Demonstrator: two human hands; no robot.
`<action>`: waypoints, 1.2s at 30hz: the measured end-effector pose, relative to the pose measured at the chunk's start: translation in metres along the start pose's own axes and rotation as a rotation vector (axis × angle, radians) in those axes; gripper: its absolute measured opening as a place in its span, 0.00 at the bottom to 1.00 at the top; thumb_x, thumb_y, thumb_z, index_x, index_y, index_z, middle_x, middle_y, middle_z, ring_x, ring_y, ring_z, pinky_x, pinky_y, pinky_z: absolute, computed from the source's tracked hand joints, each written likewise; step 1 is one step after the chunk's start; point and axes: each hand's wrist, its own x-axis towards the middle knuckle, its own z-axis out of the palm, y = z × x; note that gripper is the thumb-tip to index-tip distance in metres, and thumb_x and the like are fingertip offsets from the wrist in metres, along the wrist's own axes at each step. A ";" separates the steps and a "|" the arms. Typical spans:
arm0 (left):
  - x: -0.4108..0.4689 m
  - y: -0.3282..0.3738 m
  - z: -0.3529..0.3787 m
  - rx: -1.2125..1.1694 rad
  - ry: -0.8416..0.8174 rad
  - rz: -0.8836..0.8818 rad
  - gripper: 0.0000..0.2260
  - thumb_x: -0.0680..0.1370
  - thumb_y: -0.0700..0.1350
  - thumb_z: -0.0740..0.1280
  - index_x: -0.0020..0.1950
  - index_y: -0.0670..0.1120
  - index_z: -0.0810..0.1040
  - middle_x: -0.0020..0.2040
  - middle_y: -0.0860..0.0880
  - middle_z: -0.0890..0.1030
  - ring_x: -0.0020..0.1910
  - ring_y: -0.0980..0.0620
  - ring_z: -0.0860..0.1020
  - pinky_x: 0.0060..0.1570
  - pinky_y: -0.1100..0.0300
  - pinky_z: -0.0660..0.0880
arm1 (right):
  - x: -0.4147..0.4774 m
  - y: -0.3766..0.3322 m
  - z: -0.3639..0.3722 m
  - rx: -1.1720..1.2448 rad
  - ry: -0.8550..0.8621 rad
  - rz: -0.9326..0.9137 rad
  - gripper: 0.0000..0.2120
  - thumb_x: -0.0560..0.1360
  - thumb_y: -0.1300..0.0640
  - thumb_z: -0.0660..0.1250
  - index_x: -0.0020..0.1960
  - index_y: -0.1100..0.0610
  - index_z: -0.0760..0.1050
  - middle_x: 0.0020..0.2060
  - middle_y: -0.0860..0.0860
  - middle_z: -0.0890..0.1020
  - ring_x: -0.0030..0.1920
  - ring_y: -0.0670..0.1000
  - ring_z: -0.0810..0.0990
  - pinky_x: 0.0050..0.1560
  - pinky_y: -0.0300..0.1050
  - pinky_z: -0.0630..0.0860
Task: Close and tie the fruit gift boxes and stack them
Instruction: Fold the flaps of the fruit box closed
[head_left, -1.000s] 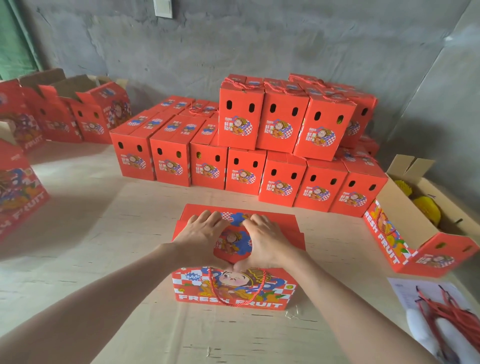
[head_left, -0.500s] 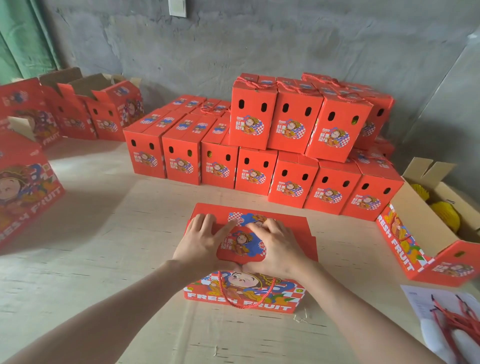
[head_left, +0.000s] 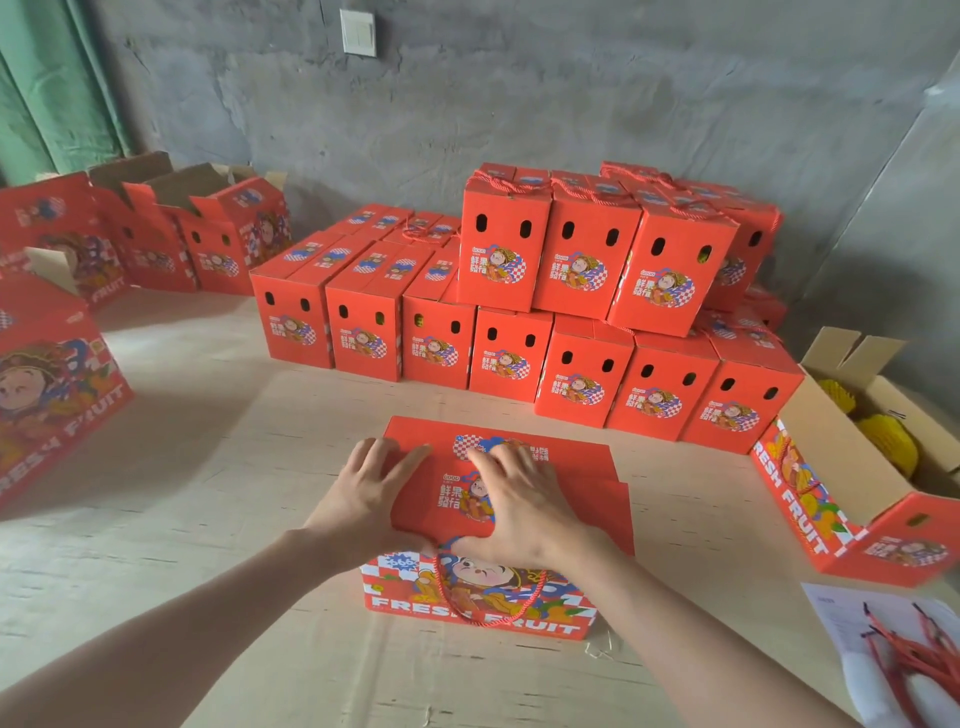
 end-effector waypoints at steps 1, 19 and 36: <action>-0.001 0.000 -0.002 -0.033 0.023 0.020 0.52 0.60 0.71 0.68 0.76 0.46 0.59 0.66 0.43 0.67 0.65 0.47 0.59 0.69 0.50 0.61 | 0.003 -0.007 0.000 0.009 0.011 0.001 0.47 0.66 0.34 0.67 0.76 0.51 0.52 0.63 0.51 0.65 0.65 0.54 0.61 0.67 0.55 0.61; -0.004 0.003 -0.009 0.043 0.150 0.148 0.45 0.71 0.74 0.48 0.61 0.37 0.78 0.51 0.40 0.80 0.50 0.38 0.79 0.51 0.41 0.77 | -0.007 -0.006 0.016 -0.036 0.057 0.022 0.46 0.69 0.25 0.52 0.78 0.49 0.47 0.63 0.52 0.63 0.65 0.54 0.59 0.68 0.53 0.56; 0.013 0.031 0.000 -0.119 0.383 -0.092 0.11 0.76 0.43 0.64 0.41 0.38 0.81 0.37 0.43 0.79 0.37 0.40 0.76 0.38 0.49 0.76 | -0.023 0.005 0.017 -0.078 0.192 0.002 0.46 0.70 0.25 0.51 0.76 0.56 0.59 0.60 0.52 0.72 0.63 0.54 0.68 0.65 0.51 0.63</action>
